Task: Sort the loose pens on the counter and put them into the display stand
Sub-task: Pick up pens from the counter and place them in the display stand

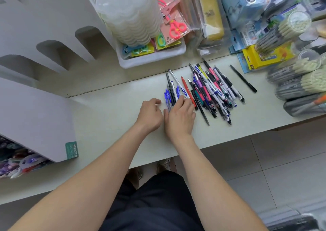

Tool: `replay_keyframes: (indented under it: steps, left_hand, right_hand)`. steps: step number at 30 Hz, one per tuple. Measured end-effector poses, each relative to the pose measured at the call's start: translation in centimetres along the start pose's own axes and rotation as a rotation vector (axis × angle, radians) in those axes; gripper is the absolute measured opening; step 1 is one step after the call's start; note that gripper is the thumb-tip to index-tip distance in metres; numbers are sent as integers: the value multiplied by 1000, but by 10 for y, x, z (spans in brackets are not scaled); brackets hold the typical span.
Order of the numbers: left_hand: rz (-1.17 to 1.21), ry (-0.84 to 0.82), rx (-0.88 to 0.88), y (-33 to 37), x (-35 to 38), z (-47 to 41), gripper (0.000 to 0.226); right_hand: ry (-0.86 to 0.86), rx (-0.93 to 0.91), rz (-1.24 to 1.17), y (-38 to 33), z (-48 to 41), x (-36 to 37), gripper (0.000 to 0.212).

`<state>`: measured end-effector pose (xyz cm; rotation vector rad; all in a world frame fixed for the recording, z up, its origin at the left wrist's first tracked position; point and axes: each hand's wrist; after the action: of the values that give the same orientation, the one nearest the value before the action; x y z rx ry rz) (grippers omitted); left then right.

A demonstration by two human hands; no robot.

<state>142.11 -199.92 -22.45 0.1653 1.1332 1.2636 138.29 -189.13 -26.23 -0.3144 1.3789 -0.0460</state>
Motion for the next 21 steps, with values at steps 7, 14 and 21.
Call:
replay_keyframes:
  steps: [7, 14, 21]
  left_hand:
    - [77, -3, -99, -12, -13, 0, 42]
    - [329, -25, -215, -7, -10, -8, 48]
    - [-38, 95, -51, 5, -11, -9, 81]
  right_hand:
    - [44, -60, 232, -14, -10, 9, 30]
    - [-214, -28, 412, -22, -12, 1, 28]
    - [-226, -187, 366, -2, 0, -3, 17]
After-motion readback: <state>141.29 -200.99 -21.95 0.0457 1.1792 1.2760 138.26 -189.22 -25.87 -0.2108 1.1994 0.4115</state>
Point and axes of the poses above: each hand's wrist, its own z-axis away from the middle knuckle, its own x-axis out of the palm, y = z × x, and after that the axes turned 7 degrees about x, right-handed
